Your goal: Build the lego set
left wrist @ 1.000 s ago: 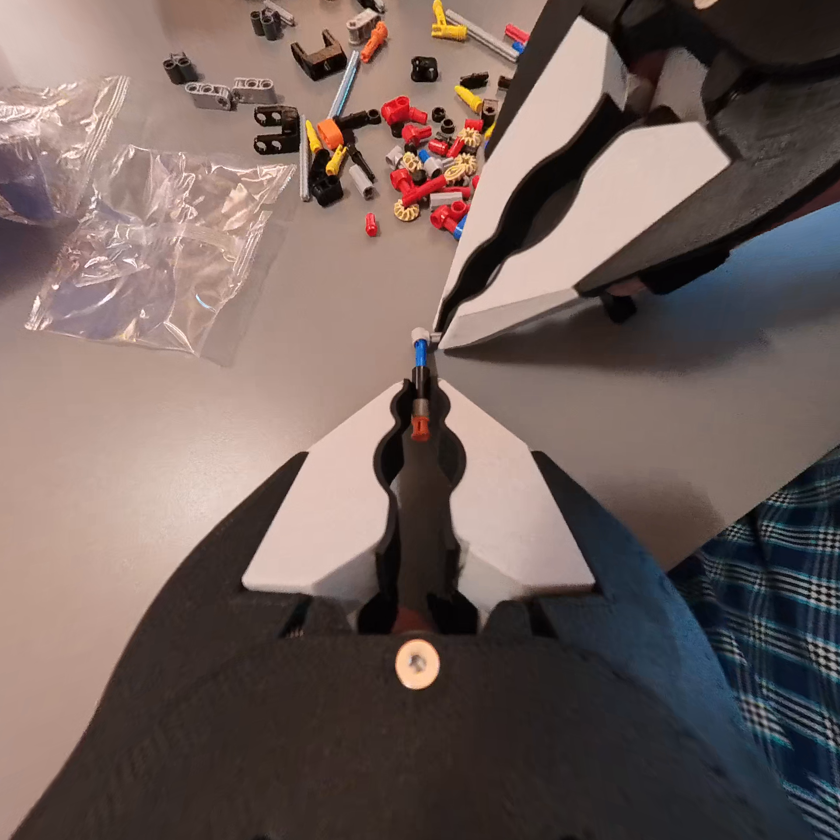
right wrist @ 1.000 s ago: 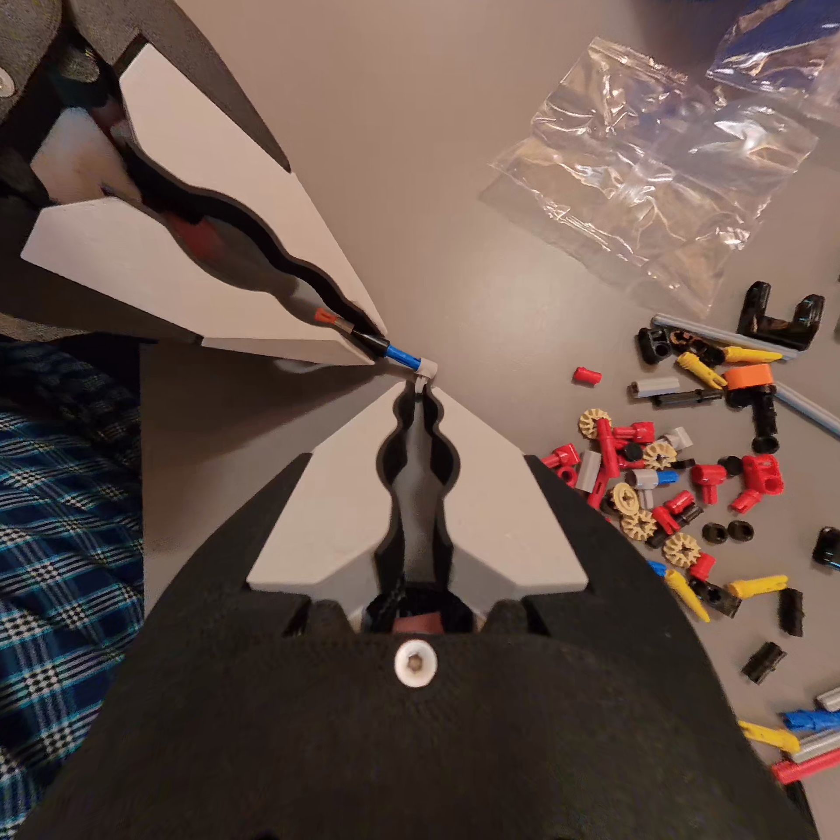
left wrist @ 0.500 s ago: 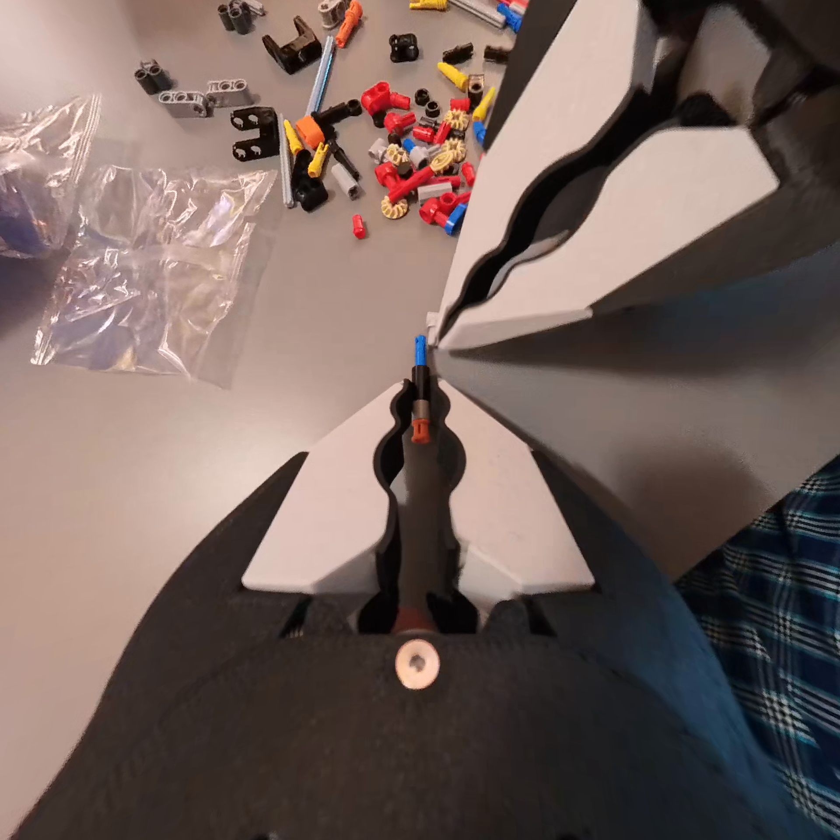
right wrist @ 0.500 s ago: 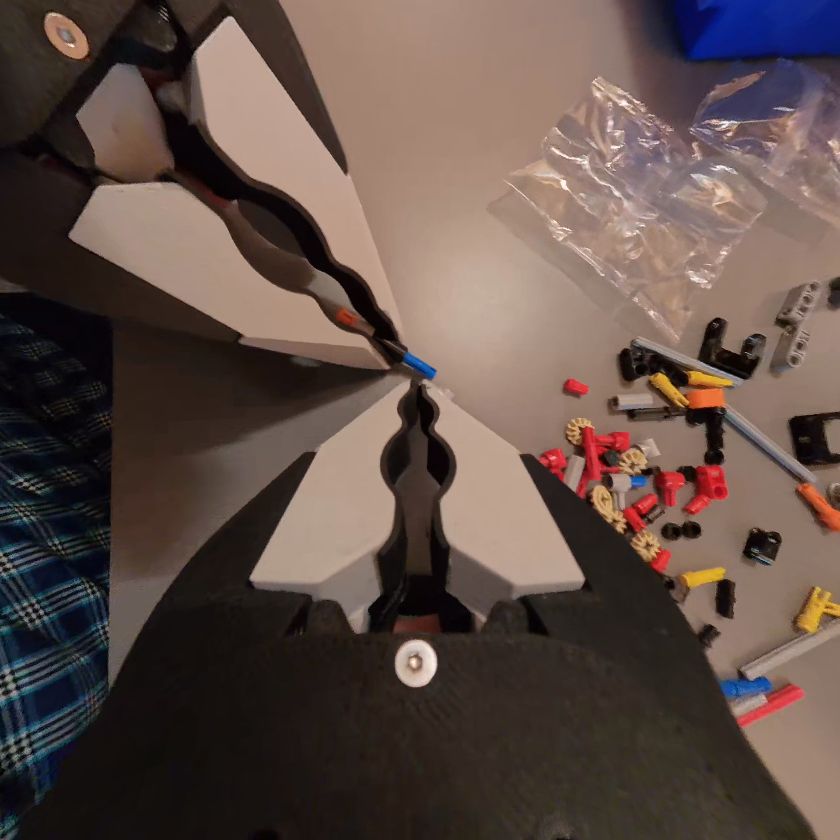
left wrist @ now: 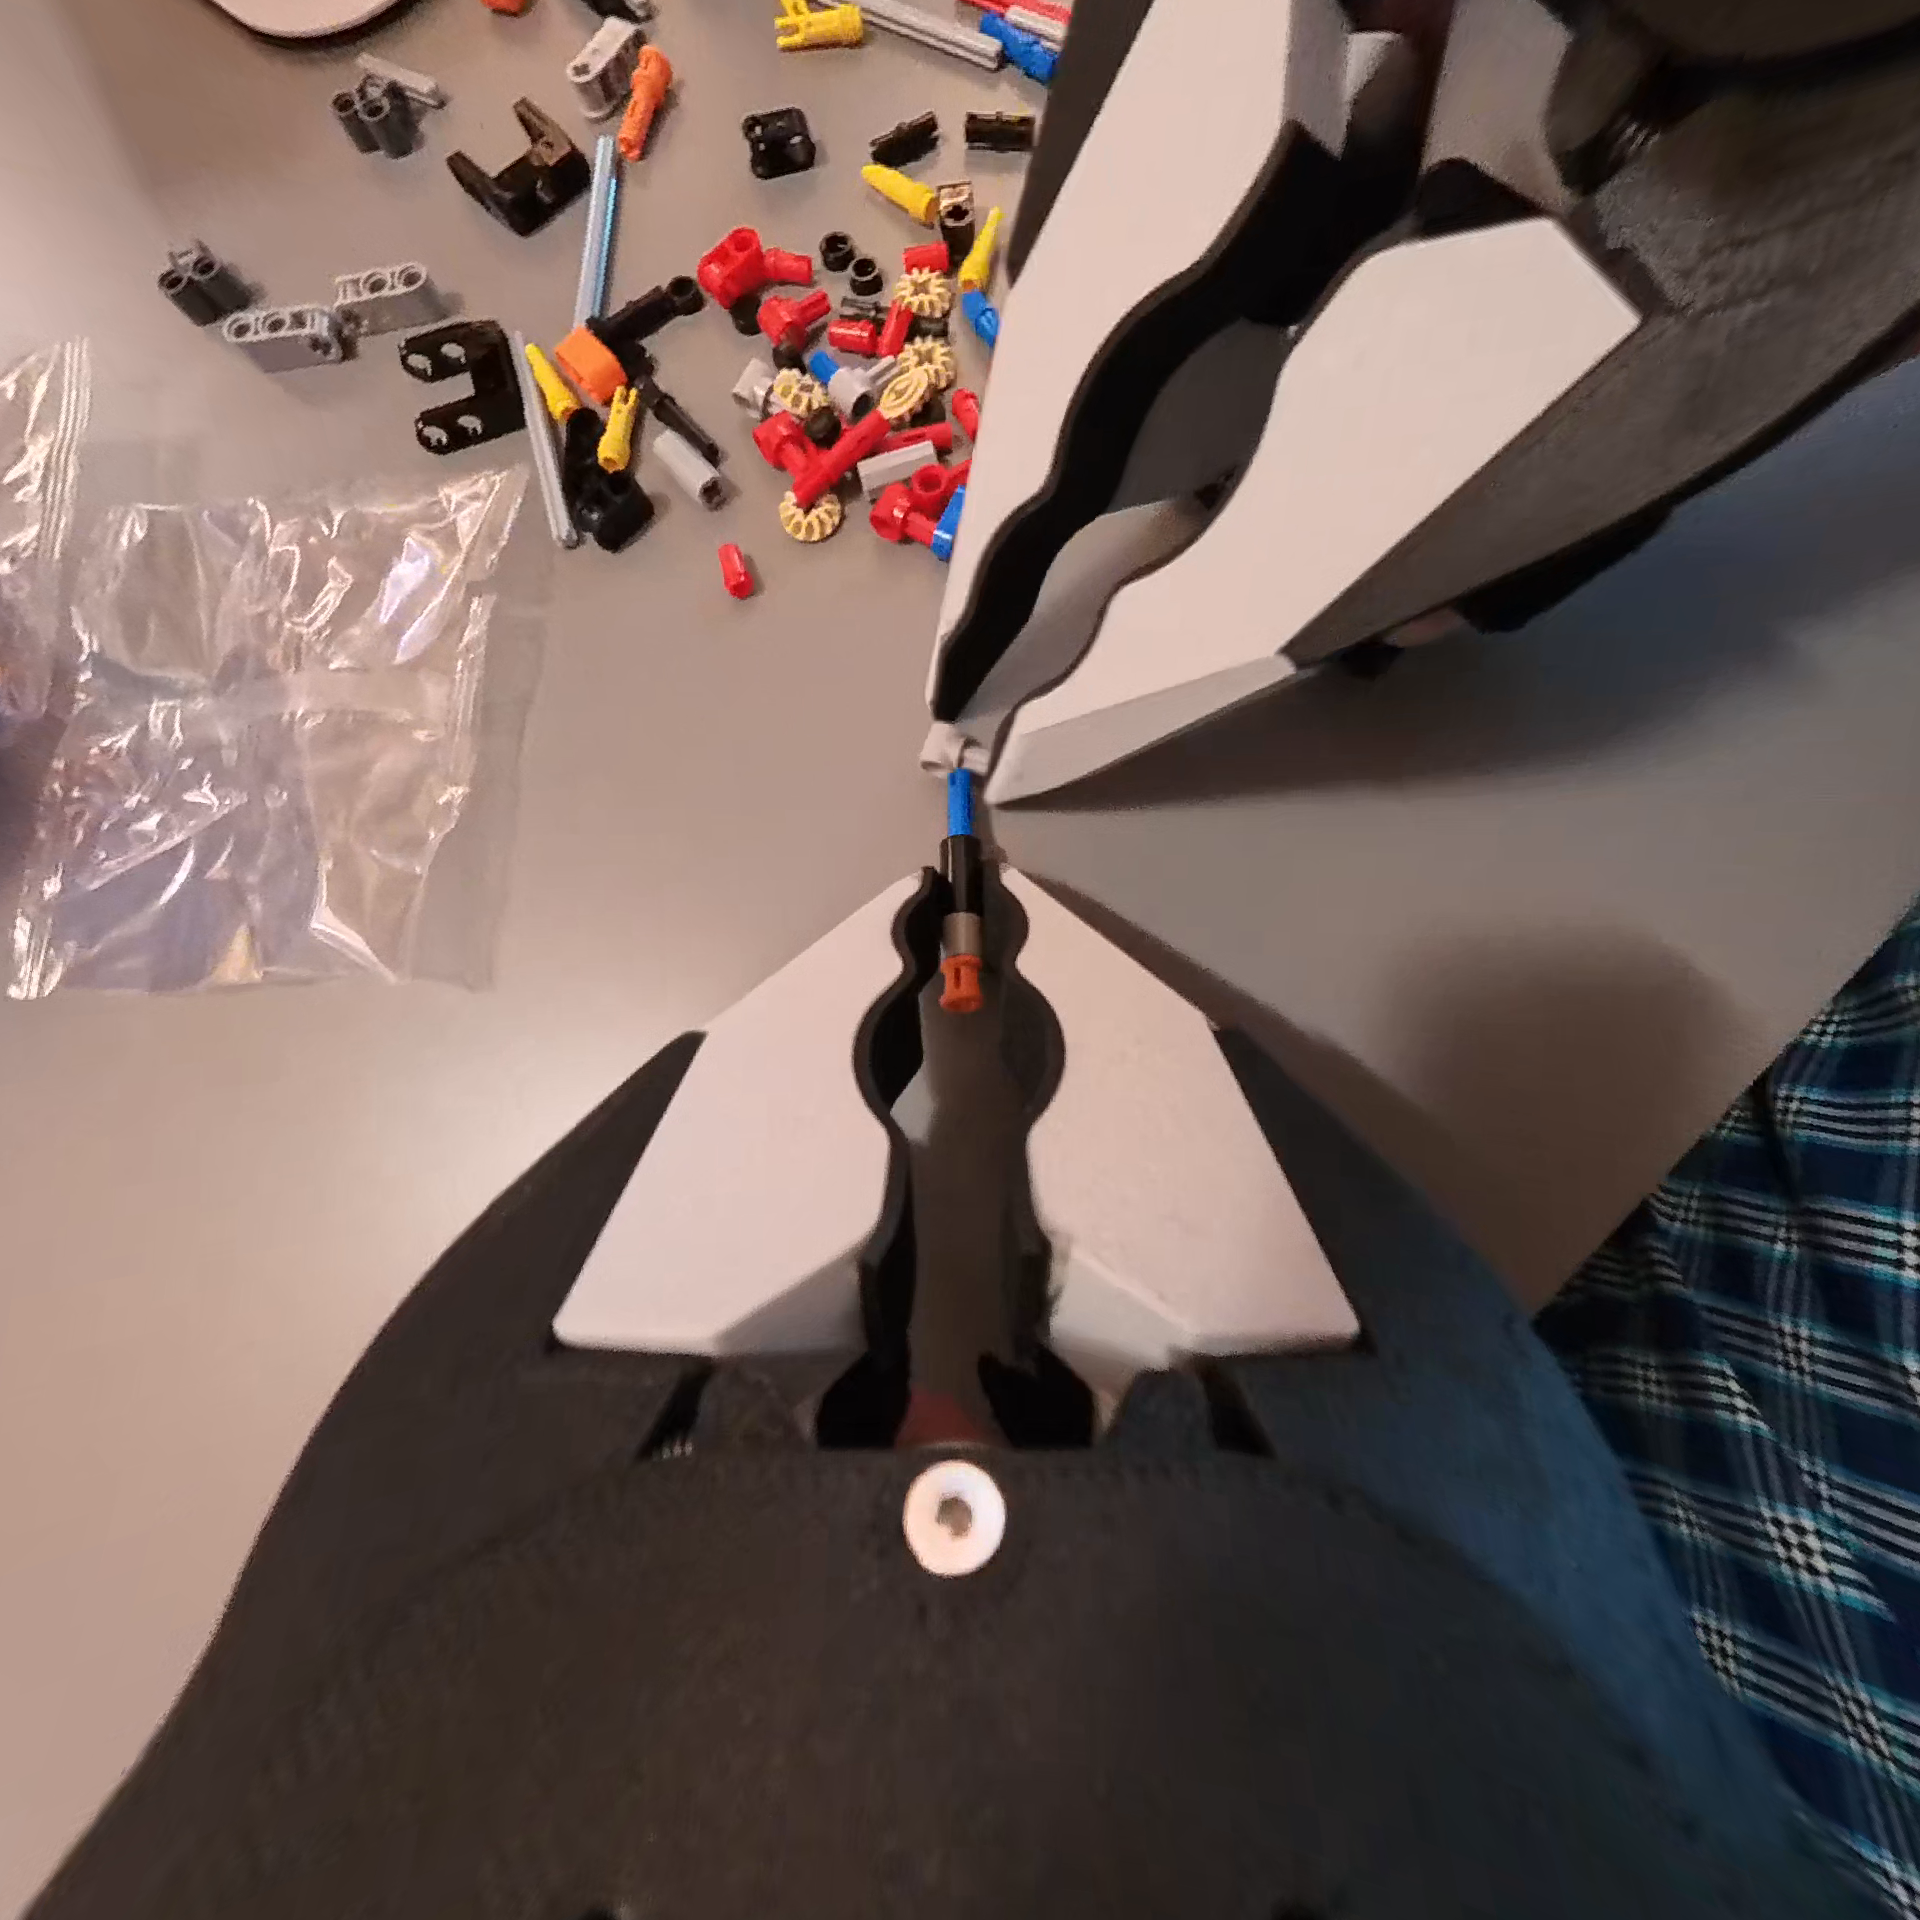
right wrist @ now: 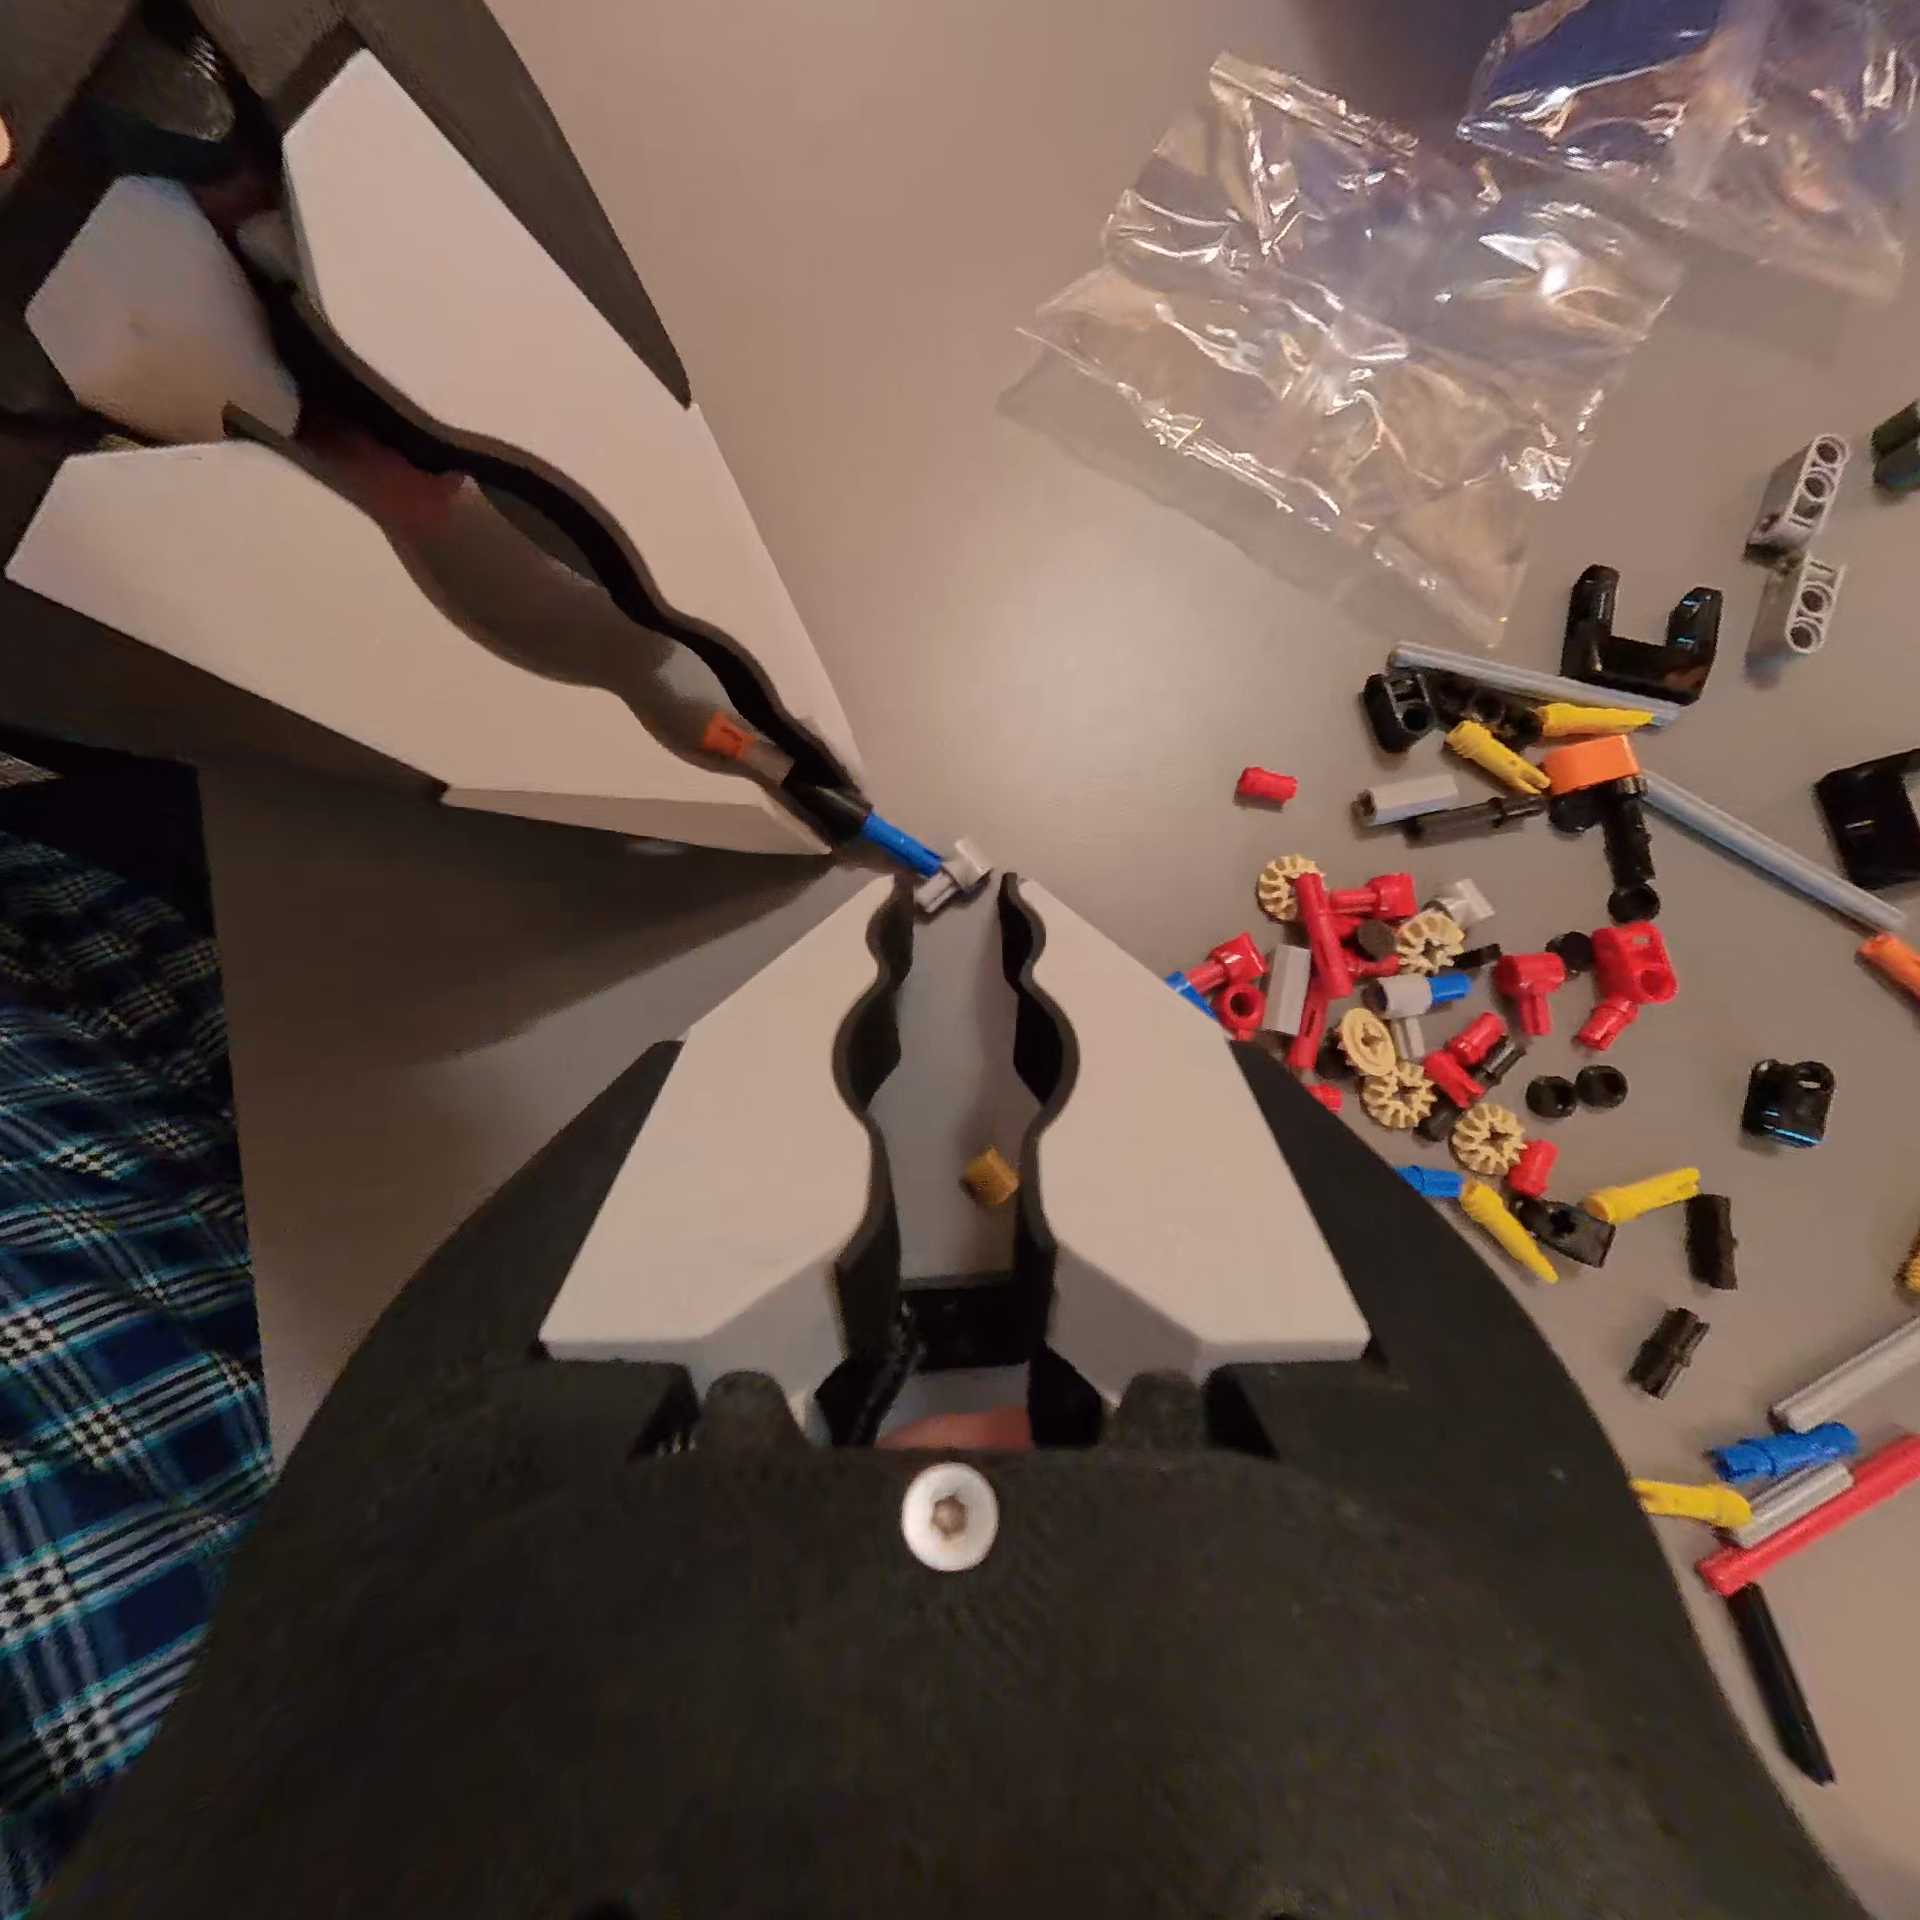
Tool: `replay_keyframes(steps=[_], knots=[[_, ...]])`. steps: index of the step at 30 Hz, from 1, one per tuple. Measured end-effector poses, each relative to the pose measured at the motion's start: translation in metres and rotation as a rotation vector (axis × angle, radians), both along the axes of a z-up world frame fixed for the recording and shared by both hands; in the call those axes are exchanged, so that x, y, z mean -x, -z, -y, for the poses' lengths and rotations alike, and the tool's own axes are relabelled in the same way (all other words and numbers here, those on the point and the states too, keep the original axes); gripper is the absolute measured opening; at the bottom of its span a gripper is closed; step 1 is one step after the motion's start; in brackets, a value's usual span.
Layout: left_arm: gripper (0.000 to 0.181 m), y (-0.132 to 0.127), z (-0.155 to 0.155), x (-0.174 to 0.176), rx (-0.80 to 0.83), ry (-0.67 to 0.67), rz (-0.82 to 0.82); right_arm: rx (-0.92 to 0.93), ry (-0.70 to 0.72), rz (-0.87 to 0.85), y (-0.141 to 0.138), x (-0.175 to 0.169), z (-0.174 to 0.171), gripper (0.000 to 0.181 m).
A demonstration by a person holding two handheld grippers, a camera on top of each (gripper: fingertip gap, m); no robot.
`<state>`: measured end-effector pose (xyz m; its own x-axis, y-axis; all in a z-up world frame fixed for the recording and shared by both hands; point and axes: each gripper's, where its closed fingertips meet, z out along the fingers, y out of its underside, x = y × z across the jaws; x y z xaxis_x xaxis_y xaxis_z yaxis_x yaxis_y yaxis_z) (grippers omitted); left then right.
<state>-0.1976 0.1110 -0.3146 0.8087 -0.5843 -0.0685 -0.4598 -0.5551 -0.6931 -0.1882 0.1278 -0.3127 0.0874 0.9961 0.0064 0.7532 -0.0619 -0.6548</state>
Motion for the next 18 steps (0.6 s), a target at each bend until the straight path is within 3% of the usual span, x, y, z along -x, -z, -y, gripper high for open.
replay_keyframes(steps=[4,7,13,18], knots=[[0.005,0.0,0.002,0.001,-0.007,0.028,-0.004,-0.038,-0.059,-0.005,0.0,-0.001,0.0,0.007],[0.005,0.0,0.002,0.006,-0.009,0.043,-0.016,-0.103,-0.149,0.013,-0.002,-0.001,-0.002,0.016],[0.005,-0.002,0.002,0.008,-0.004,0.044,-0.006,-0.151,-0.441,0.011,-0.014,-0.002,-0.006,0.02],[0.005,0.0,0.0,0.006,0.006,0.049,0.003,-0.099,-0.686,0.083,-0.002,-0.003,0.001,0.025]])
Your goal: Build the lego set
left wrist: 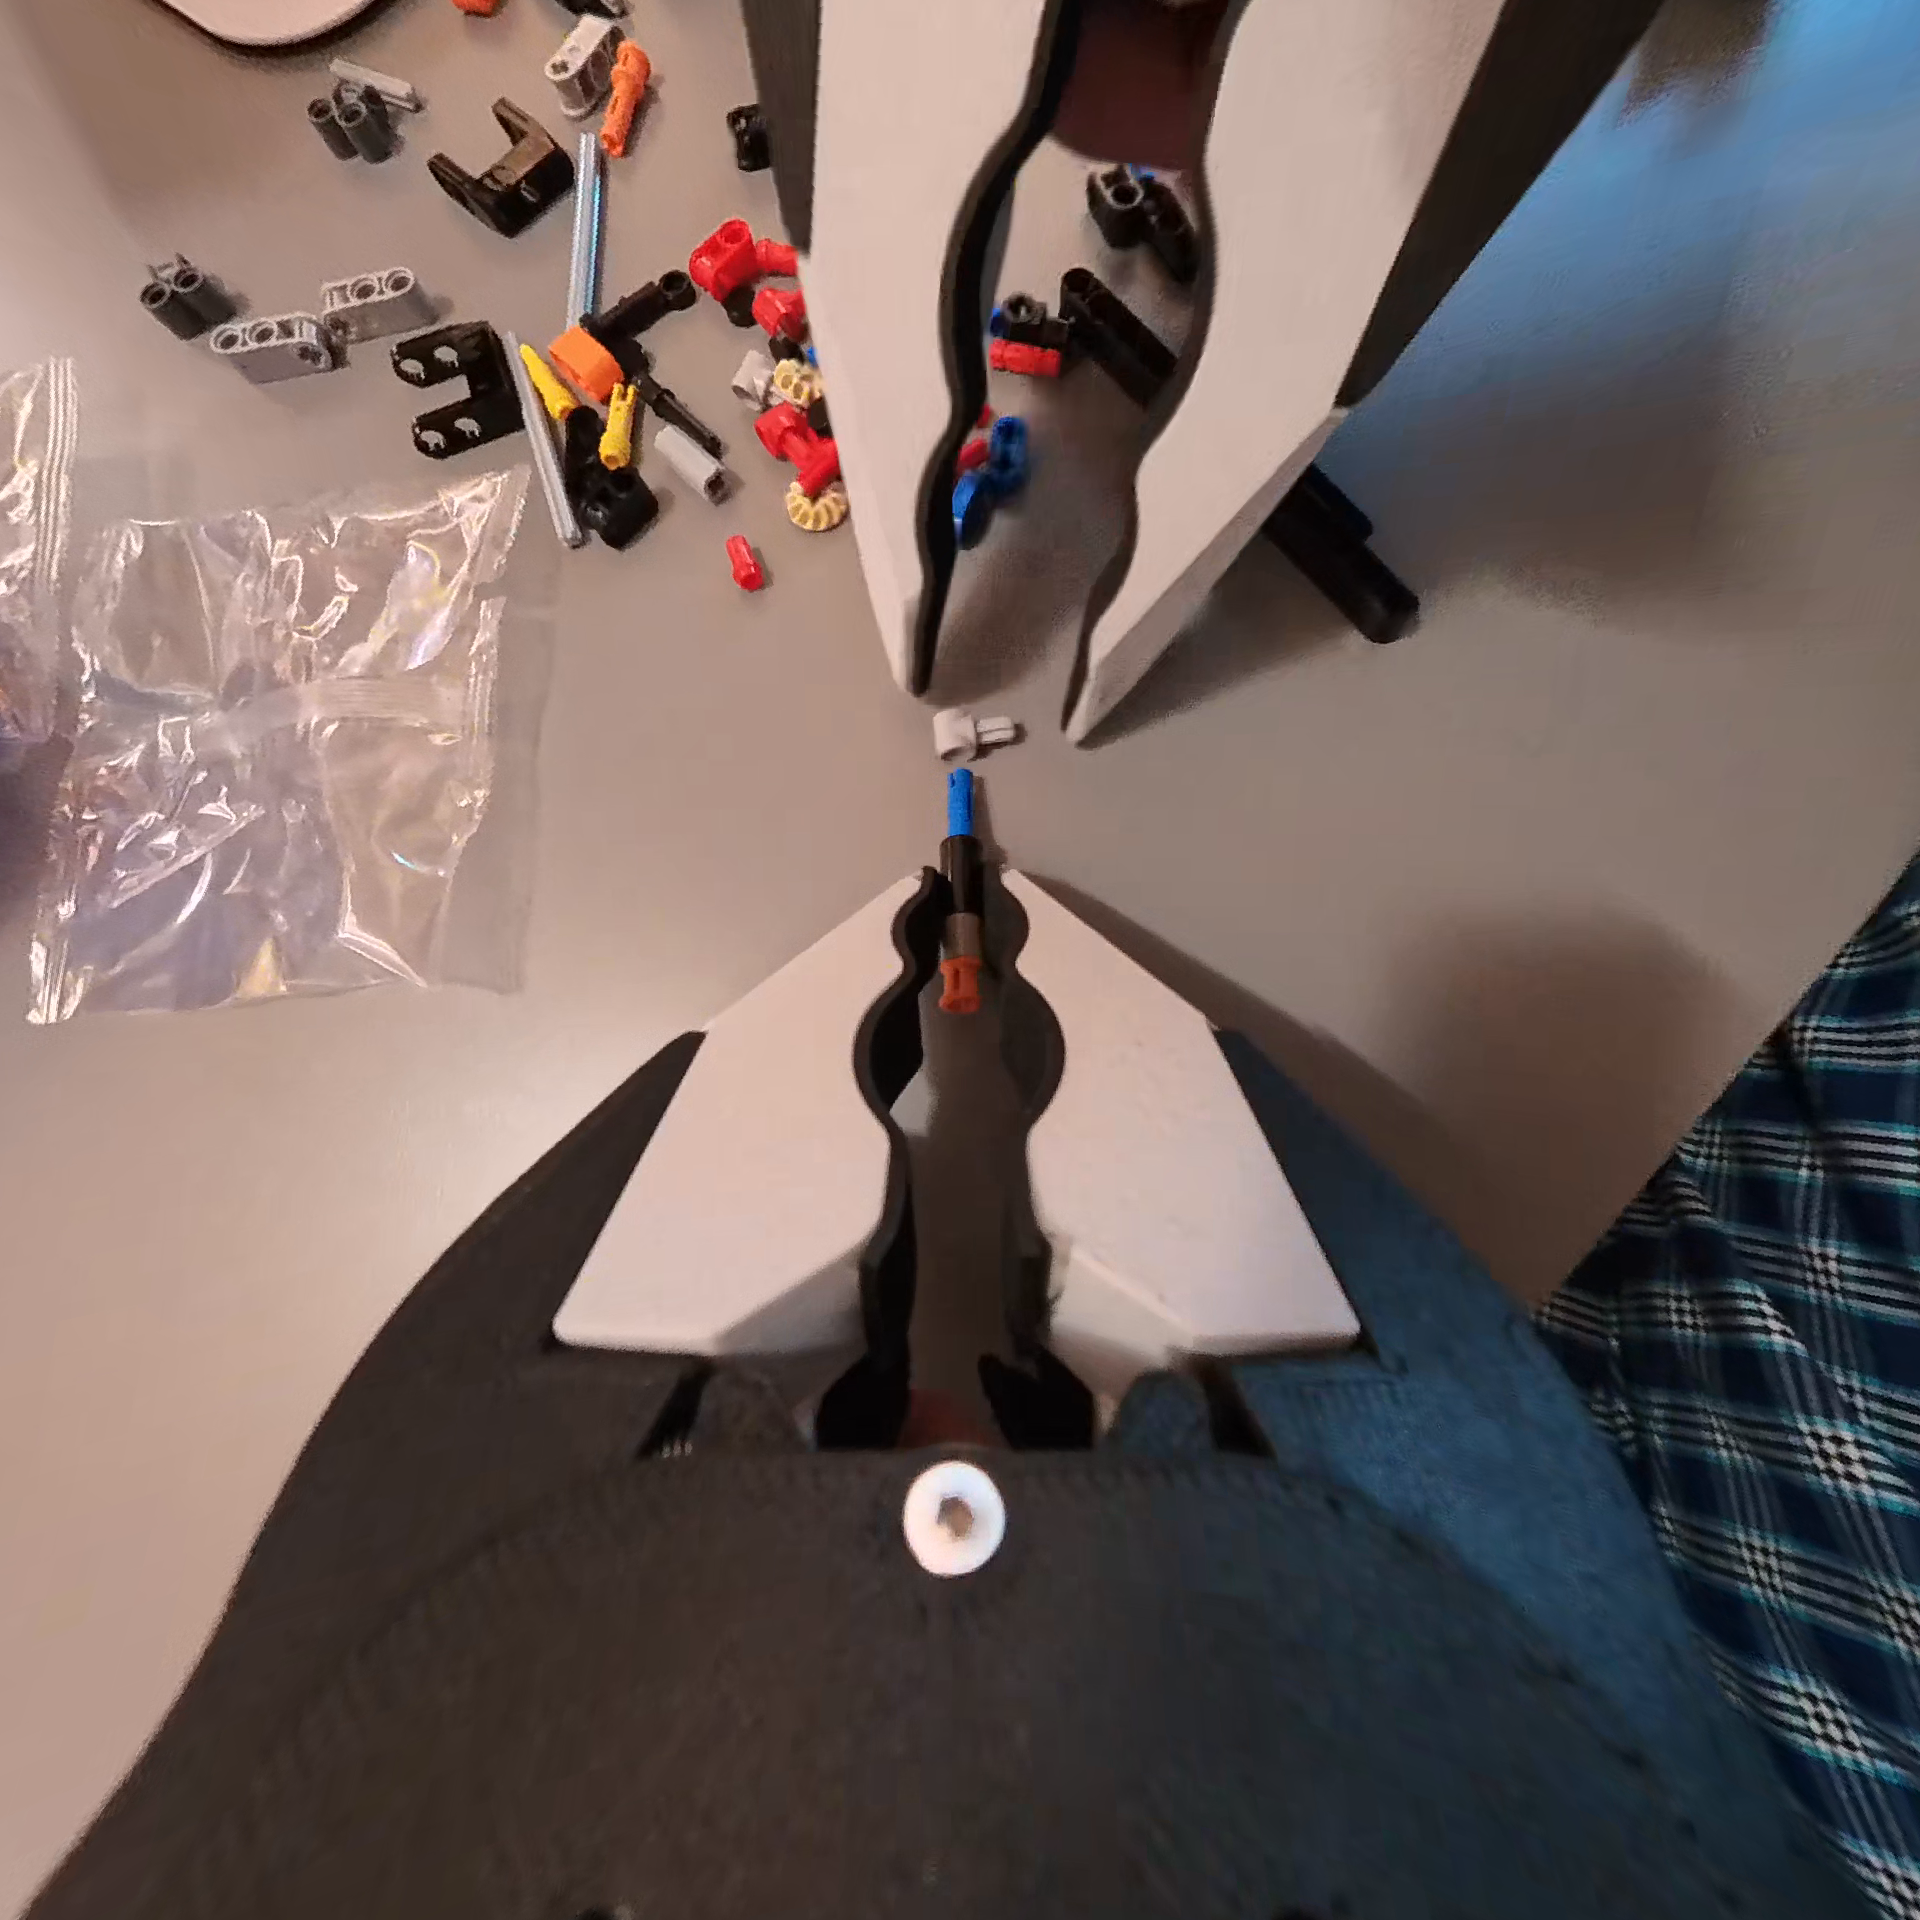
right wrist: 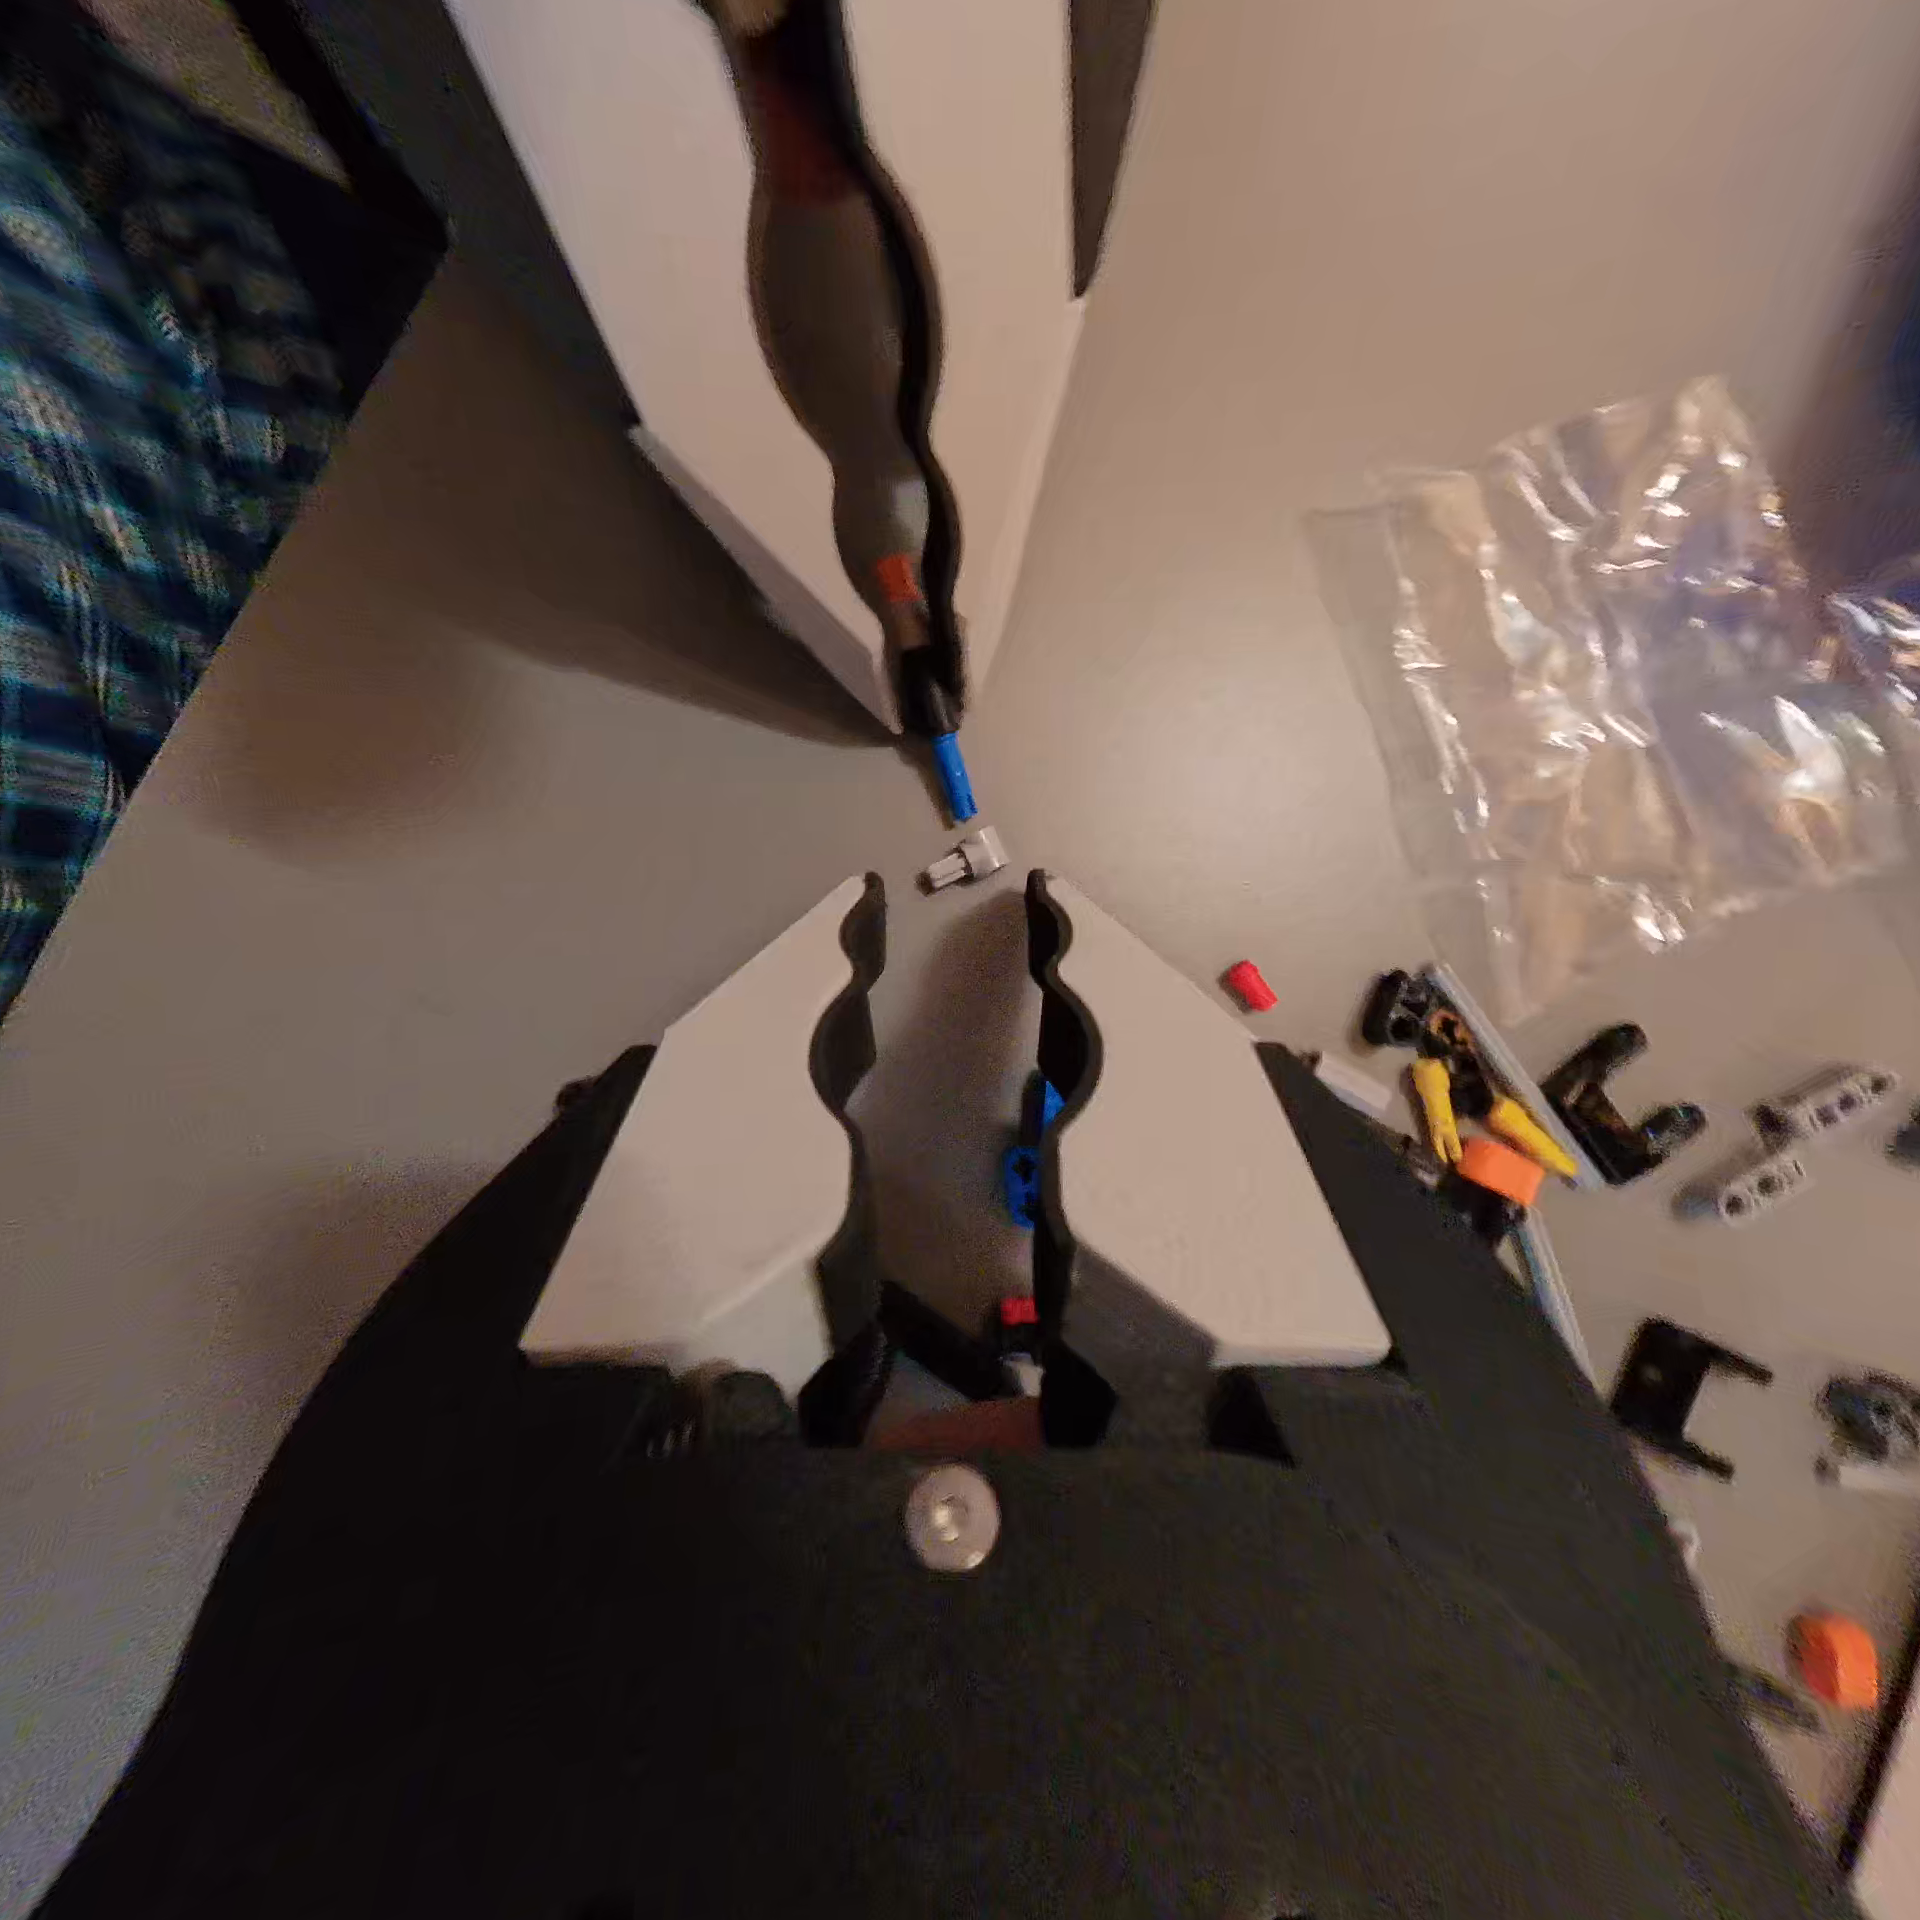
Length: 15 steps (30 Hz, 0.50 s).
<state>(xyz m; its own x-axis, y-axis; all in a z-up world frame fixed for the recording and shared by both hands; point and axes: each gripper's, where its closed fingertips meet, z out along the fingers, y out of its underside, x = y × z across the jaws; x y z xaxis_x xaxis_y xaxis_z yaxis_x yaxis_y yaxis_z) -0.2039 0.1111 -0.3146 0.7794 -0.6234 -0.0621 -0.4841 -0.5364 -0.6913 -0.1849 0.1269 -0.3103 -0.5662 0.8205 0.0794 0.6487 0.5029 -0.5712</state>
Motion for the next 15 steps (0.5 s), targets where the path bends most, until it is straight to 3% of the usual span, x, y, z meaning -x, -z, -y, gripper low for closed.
replay_keyframes(steps=[5,9,15], knots=[[0.005,0.0,-0.0018,-0.0008,0.009,0.012,0.011,0.031,-0.111,0.027,0.0027,0.0033,0.0016,0.016],[0.005,0.0001,-0.0032,-0.0011,0.011,0.024,0.018,0.051,-0.117,0.026,0.003,0.0056,-0.001,0.008],[0.005,-0.0002,-0.0039,-0.0001,-0.007,-0.001,0.015,0.058,-0.06,0.026,0.0028,0.0036,0.0002,0.01]])
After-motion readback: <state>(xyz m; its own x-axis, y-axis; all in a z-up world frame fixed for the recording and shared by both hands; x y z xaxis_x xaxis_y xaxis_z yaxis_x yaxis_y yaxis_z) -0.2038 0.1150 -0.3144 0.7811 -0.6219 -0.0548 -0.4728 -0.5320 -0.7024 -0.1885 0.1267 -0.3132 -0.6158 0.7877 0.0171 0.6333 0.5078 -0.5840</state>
